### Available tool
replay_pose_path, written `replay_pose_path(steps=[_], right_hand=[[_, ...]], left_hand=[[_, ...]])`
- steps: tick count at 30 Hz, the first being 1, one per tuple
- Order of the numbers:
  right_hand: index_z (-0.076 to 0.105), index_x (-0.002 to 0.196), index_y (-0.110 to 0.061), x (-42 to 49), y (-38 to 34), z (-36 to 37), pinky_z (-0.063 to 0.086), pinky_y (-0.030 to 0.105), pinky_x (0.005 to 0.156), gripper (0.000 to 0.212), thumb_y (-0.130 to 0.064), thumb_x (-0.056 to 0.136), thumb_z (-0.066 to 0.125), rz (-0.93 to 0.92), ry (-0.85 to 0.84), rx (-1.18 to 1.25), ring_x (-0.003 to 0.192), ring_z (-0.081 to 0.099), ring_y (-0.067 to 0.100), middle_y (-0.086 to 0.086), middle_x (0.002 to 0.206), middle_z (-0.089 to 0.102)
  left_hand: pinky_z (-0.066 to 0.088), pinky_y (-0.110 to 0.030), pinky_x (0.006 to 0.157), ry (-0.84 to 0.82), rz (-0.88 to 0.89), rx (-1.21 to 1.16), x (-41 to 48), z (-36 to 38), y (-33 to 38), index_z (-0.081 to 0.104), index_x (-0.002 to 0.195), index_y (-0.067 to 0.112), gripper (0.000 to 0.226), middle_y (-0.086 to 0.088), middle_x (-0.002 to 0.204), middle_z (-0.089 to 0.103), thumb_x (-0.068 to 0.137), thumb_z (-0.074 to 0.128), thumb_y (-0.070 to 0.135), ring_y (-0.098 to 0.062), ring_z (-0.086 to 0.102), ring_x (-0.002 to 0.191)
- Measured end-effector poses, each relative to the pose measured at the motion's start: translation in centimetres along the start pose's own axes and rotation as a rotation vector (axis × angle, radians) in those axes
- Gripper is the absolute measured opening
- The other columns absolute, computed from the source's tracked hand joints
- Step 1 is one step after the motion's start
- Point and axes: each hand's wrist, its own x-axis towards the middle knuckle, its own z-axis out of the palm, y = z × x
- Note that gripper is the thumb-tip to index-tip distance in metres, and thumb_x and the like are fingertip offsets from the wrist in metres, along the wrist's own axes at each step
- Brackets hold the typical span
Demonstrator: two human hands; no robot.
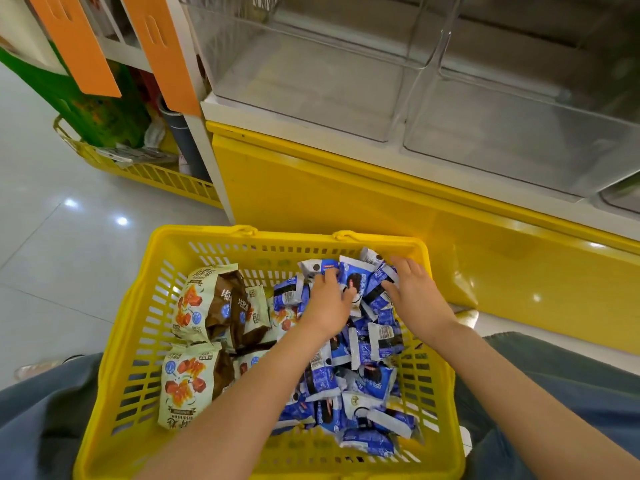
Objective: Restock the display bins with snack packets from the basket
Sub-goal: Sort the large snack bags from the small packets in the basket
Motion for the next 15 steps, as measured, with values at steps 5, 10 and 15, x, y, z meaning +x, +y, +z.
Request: replay_pose_path(steps=[5, 10, 15], right_hand=[[0.05, 0.127, -0.019, -4.0, -5.2, 2.6, 0.042, 0.017, 0.091, 0.029, -0.022, 0.098, 0.044, -0.248, -0.008, 0.318, 0.111, 0.053, 0.007, -0.003, 0.124, 0.056], [0.046, 0.132, -0.015, -3.4, -10.1, 9.5, 0.04, 0.025, 0.096, 0.033, -0.018, 0.1, 0.039, -0.356, -0.378, 0.306, 0.12, 0.048, 0.017, 0.003, 0.135, 0.049], [0.036, 0.141, -0.01, -1.6, -12.7, 14.3, 0.031, 0.028, 0.105, 0.043, -0.014, 0.099, 0.039, -0.312, -0.537, 0.139, 0.13, 0.039, 0.021, 0.008, 0.143, 0.04]], left_hand=[[0.034, -0.02, 0.094, 0.303, 0.272, 0.092, -4.9, -6.7, -2.3, 0.03, 0.139, 0.024, 0.045, 0.003, 0.135, 0.037, 0.096, 0.044, 0.026, -0.006, 0.043, 0.113], [0.041, -0.03, 0.087, 0.691, 0.265, 0.17, -10.8, -12.8, -7.9, 0.041, 0.127, 0.018, 0.033, 0.005, 0.113, 0.043, 0.094, 0.046, 0.016, -0.013, 0.047, 0.102], [0.037, -0.04, 0.095, 0.745, -0.069, 0.184, -13.5, -15.7, -15.2, 0.042, 0.129, 0.004, 0.035, -0.015, 0.122, 0.047, 0.096, 0.044, 0.013, -0.027, 0.046, 0.111]])
